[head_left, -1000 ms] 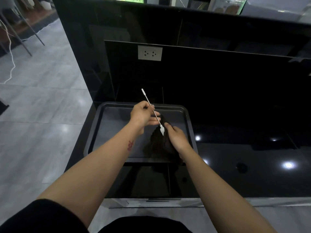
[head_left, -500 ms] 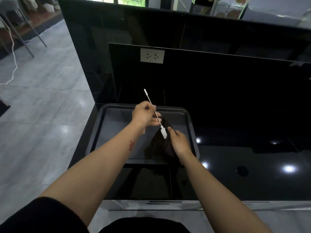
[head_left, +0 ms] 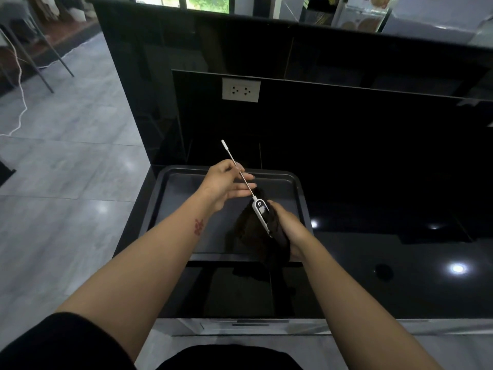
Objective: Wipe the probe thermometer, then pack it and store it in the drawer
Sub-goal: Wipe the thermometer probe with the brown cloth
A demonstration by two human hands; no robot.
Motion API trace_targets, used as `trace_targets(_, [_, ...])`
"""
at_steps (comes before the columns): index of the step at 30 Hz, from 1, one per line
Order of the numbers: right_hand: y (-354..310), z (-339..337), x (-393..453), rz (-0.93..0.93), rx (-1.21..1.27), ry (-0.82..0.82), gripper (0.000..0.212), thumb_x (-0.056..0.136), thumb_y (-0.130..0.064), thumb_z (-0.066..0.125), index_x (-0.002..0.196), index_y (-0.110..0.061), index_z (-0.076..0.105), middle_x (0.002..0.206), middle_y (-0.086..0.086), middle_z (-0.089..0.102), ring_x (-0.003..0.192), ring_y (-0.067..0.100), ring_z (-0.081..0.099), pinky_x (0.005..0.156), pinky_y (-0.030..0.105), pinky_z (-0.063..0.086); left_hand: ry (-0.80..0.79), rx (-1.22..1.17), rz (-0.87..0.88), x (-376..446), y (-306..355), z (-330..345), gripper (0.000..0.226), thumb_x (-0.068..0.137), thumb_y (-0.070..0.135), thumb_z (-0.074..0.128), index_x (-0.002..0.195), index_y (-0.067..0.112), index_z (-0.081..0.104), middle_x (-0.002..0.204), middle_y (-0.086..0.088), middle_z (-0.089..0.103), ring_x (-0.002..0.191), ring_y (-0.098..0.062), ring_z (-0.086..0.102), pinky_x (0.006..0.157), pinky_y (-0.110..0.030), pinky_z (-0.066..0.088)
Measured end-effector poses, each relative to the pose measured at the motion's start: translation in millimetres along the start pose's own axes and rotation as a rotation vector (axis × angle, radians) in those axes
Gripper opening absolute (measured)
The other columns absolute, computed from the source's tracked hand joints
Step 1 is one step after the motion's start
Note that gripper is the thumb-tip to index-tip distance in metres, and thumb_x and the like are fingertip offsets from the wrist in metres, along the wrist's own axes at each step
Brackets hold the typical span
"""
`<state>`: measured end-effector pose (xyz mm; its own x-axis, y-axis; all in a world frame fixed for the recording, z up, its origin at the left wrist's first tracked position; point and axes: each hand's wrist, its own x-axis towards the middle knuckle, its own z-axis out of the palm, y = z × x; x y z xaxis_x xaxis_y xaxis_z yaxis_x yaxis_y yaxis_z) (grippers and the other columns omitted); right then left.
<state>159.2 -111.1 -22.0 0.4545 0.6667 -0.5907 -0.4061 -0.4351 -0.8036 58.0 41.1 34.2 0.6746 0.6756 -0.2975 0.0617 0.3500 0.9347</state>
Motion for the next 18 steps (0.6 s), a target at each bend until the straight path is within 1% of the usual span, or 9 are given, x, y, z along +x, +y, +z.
trace_targets(3, [4.0,-1.1,-7.5,0.060,0.101,-0.083,0.043,0.092,-0.050,0.057,0.098,-0.013,0.078,0.097,0.010,0.077,0.092,0.025,0.071,0.093,0.038,0.052,-0.019,-0.010,0.006,-0.7,1.7,-4.2,0.015,0.104,0.014,0.044,0.099,0.006,0.055,0.099,-0.017,0.071,0.086,-0.032,0.074,0.075,-0.043,0.062])
trace_targets(4, [5.5,-0.2,-7.8,0.045,0.088,-0.066,0.043,0.093,-0.050,0.057,0.099,-0.012,0.077,0.097,0.011,0.077,0.091,0.025,0.072,0.092,0.038,0.053,-0.018,-0.022,0.002,-1.4,1.2,-4.7,0.015,0.104,0.014,0.044,0.098,0.006,0.055,0.099,-0.017,0.071,0.086,-0.033,0.074,0.075,-0.042,0.062])
trace_targets(7, [5.8,5.9,-5.3,-0.069,0.010,0.062,0.041,0.095,-0.047,0.055,0.105,-0.012,0.074,0.099,0.011,0.077,0.092,0.024,0.072,0.085,0.034,0.054,0.021,-0.001,-0.027,-3.8,-2.4,-3.3,0.013,0.103,0.016,0.049,0.099,0.006,0.057,0.101,-0.019,0.070,0.086,-0.036,0.073,0.074,-0.040,0.062])
trace_targets(9, [4.1,8.6,-2.4,-0.157,-0.038,0.116,0.036,0.098,-0.043,0.052,0.103,-0.012,0.070,0.100,0.010,0.075,0.091,0.021,0.071,0.078,0.030,0.053,0.074,0.026,-0.052,-3.6,-3.3,0.2,0.011,0.100,0.017,0.054,0.098,0.007,0.057,0.099,-0.020,0.070,0.084,-0.036,0.073,0.071,-0.039,0.063])
trace_targets(11, [1.1,9.8,-3.7,-0.204,-0.086,0.135,0.031,0.099,-0.042,0.050,0.100,-0.016,0.067,0.099,0.007,0.073,0.092,0.018,0.070,0.074,0.028,0.051,0.132,-0.005,-0.069,-1.4,-0.6,4.6,0.011,0.101,0.014,0.053,0.092,0.007,0.056,0.093,-0.019,0.069,0.076,-0.033,0.073,0.066,-0.038,0.063])
trace_targets(13, [0.9,8.9,-3.9,-0.202,-0.097,0.127,0.029,0.099,-0.043,0.050,0.101,-0.019,0.066,0.102,0.006,0.073,0.095,0.017,0.069,0.077,0.028,0.051,0.187,-0.020,-0.076,1.2,3.8,7.0,0.014,0.101,0.011,0.050,0.089,0.008,0.055,0.089,-0.017,0.069,0.071,-0.030,0.071,0.062,-0.036,0.062])
trace_targets(15, [4.7,5.2,-0.8,-0.179,-0.083,0.125,0.031,0.098,-0.044,0.052,0.106,-0.018,0.067,0.104,0.007,0.074,0.098,0.020,0.069,0.086,0.032,0.053,0.215,-0.029,-0.072,3.5,6.7,5.8,0.014,0.101,0.009,0.049,0.089,0.008,0.055,0.087,-0.016,0.068,0.069,-0.030,0.071,0.060,-0.035,0.062])
trace_targets(17, [7.8,2.2,1.8,-0.146,-0.071,0.121,0.036,0.096,-0.045,0.054,0.111,-0.016,0.068,0.104,0.008,0.075,0.100,0.023,0.070,0.095,0.038,0.053,0.212,-0.028,-0.066,3.7,6.6,4.5,0.014,0.101,0.009,0.049,0.090,0.008,0.056,0.087,-0.016,0.068,0.070,-0.030,0.071,0.060,-0.035,0.063])
trace_targets(18, [8.1,2.2,2.8,-0.133,-0.071,0.109,0.038,0.095,-0.046,0.054,0.113,-0.016,0.068,0.105,0.008,0.075,0.101,0.023,0.070,0.097,0.040,0.052,0.198,-0.016,-0.064,2.4,4.7,5.0,0.013,0.101,0.009,0.049,0.090,0.007,0.056,0.087,-0.017,0.068,0.070,-0.030,0.072,0.061,-0.035,0.063])
